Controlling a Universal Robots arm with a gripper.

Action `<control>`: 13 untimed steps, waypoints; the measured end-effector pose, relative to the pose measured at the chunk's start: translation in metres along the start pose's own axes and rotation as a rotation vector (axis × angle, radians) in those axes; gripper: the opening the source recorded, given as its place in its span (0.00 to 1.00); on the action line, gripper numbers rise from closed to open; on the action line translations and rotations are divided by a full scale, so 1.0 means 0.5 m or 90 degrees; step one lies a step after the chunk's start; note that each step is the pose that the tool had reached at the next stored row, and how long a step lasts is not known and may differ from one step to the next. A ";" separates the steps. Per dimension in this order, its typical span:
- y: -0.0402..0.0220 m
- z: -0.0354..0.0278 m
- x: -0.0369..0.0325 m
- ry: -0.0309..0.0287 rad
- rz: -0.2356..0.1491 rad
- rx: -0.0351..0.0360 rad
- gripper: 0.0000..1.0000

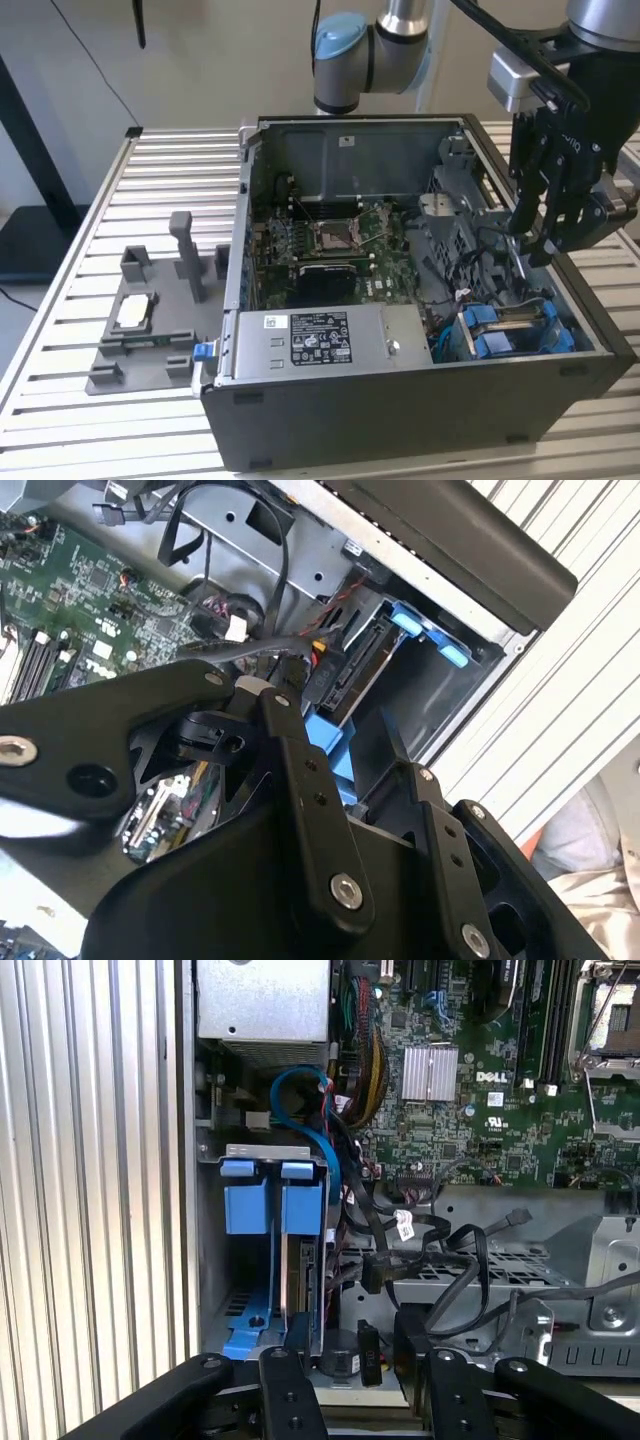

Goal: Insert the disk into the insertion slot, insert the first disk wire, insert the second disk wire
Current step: 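Insert the first disk wire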

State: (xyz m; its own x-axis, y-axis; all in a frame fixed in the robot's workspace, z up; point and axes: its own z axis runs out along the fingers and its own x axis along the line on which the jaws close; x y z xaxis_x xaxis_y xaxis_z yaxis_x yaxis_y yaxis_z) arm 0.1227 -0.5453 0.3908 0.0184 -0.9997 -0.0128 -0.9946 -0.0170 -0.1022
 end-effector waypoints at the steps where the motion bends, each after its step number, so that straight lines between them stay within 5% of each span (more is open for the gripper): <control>1: 0.000 0.000 0.000 0.0000 0.000 0.0005 0.47; 13: -0.007 0.007 0.000 0.0001 0.000 0.0092 0.47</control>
State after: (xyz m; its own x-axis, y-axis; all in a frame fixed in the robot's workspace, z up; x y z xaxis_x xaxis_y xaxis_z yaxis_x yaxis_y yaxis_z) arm 0.1264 -0.5451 0.3877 0.0185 -0.9998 -0.0126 -0.9930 -0.0169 -0.1165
